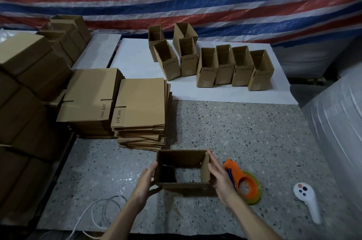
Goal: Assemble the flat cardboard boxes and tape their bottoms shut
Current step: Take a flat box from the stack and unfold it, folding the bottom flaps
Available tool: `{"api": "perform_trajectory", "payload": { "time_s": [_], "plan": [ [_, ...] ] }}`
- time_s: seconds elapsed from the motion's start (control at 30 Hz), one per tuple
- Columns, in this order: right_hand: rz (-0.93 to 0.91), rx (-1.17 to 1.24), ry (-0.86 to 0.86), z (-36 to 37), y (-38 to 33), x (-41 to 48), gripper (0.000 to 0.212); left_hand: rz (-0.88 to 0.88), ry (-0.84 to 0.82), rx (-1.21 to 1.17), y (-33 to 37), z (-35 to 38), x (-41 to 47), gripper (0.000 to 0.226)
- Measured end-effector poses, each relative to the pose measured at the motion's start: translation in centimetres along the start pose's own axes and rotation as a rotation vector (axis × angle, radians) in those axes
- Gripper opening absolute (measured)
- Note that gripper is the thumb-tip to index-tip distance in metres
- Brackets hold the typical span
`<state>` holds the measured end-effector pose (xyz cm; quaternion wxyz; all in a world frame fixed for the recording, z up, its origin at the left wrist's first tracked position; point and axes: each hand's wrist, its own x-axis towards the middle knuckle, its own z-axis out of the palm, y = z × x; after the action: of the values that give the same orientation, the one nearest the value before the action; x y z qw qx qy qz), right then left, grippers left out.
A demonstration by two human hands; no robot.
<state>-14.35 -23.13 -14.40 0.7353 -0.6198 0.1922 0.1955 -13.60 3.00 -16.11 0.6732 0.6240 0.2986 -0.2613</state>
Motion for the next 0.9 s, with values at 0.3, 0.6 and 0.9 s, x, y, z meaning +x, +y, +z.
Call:
{"api": "perform_trajectory", "payload": {
  "time_s": [0.3, 0.6, 0.9],
  "plan": [
    [0.251, -0.035, -0.021, -1.4, -0.2, 1.2, 0.059, -0.070, -0.162, 0.008, 0.1, -2.5, 0.2, 0.042],
    [0.331, -0.507, 0.060, 0.1, -0.6, 4.9, 0.090, -0.101, -0.227, 0.051, 0.7, -2.6, -0.4, 0.060],
    [0.280, -0.488, -0.054, -0.2, 0.5, 4.8, 0.102, -0.112, 0.045, 0.343, 1.7, 1.8, 0.5, 0.049]
  ]
}}
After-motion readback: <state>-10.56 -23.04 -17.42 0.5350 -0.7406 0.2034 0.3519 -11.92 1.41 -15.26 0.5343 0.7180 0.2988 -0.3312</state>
